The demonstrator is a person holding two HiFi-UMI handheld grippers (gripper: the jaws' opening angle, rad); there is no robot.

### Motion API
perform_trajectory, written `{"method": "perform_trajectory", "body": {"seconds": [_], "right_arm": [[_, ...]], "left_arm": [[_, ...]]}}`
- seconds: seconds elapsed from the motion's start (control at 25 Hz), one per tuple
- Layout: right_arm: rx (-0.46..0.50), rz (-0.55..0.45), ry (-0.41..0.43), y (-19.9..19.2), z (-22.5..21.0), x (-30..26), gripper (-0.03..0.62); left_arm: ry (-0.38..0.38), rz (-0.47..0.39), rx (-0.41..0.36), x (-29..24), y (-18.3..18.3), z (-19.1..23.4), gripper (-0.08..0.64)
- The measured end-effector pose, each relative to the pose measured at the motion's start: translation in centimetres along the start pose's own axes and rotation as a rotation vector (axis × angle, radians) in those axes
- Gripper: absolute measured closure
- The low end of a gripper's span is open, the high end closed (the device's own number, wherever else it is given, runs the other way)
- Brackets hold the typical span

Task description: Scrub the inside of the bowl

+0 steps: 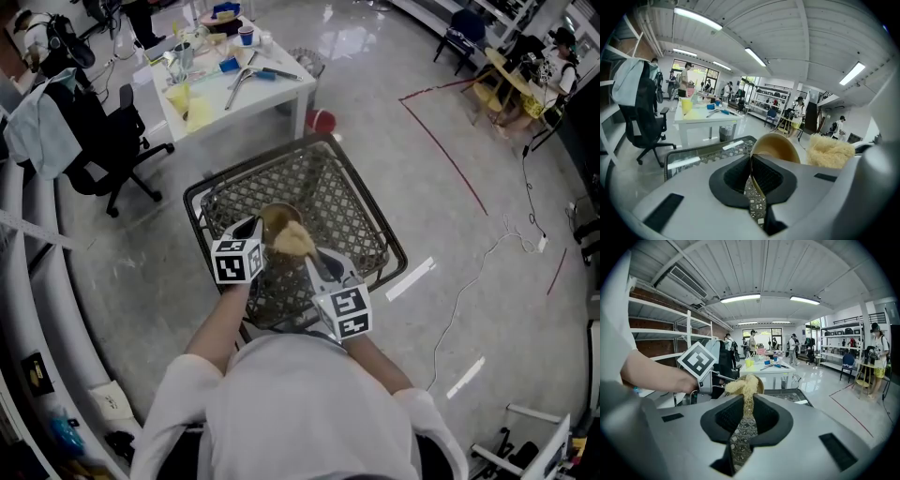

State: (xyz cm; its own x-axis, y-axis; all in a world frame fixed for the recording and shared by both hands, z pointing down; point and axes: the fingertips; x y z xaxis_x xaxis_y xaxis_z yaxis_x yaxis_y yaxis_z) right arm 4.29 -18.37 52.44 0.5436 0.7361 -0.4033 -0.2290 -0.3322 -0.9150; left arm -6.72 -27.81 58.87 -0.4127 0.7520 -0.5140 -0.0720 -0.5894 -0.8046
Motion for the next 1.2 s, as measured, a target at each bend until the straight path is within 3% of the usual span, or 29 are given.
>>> {"method": "perform_trajectory", "body": {"seconds": [0.32, 1.2], "right_arm": [[-0.025, 0.037, -0.008, -1.2, -3.1, -0.5, 0.523], [-0.041, 0.119, 0.056, -3.7, -7.5, -3.0, 0.523]], "left_arm": [[0.034, 0.110, 0.070, -4.6, -3.4, 0.9, 0.517], [0.161, 0.282, 0.324, -11.9, -12.1, 4.0, 0.517]]}}
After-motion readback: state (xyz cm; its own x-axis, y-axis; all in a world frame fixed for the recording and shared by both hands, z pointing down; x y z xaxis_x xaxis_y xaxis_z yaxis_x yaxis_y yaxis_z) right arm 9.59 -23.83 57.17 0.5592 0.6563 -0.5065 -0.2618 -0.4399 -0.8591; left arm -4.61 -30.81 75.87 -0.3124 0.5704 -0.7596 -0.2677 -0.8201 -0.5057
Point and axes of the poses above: the fingertips, and each gripper's own axes: x backward along the fingers, z to its left, y out of its top, and after that the axes turned 1 degree about x, right-handed
